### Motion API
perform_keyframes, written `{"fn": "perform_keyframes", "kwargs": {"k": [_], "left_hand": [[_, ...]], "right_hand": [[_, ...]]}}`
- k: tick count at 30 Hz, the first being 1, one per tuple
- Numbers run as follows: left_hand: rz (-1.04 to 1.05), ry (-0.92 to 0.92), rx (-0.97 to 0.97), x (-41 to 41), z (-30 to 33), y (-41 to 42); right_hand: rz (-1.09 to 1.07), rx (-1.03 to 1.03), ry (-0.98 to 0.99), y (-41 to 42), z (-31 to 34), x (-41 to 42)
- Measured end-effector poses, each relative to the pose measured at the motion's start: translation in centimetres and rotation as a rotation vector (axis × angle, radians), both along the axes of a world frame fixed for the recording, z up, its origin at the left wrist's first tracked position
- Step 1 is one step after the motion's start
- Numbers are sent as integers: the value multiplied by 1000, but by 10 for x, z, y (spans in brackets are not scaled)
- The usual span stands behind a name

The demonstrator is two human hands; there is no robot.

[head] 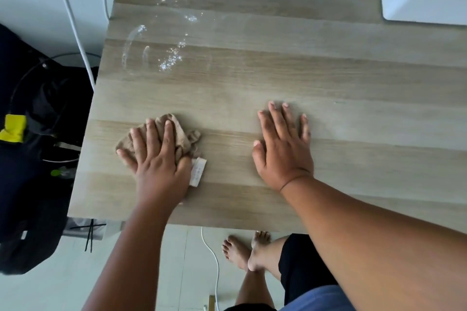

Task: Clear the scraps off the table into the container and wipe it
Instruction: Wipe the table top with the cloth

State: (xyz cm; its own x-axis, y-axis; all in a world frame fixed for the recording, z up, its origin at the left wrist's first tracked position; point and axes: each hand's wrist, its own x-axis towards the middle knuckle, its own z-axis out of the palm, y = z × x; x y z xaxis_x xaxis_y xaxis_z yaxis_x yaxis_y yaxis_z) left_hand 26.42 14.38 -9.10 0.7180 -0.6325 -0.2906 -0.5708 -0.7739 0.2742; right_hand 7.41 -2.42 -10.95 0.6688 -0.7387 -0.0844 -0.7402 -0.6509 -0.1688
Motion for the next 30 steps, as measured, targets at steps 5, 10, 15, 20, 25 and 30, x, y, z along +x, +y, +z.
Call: {"fn": "perform_keyframes", "kwargs": {"k": [5, 10, 15, 20, 25, 30], "left_hand": [[-192, 1, 11, -27, 2, -28], [-524, -37, -56, -75, 1, 5], [-534, -60, -74, -54, 3, 68], [-153, 25, 53, 26, 7, 93], [102, 2, 109, 67, 2, 31], [-11, 12, 125, 54, 1, -22]], "right_hand": [[0, -13, 2, 0, -2, -1], [-4, -18, -8, 2, 0, 3], [-4, -10, -15, 1, 1, 1], [-2, -9, -30, 1, -1, 1], [-3, -8, -6, 0, -2, 0], [-4, -13, -5, 2, -1, 0]]}}
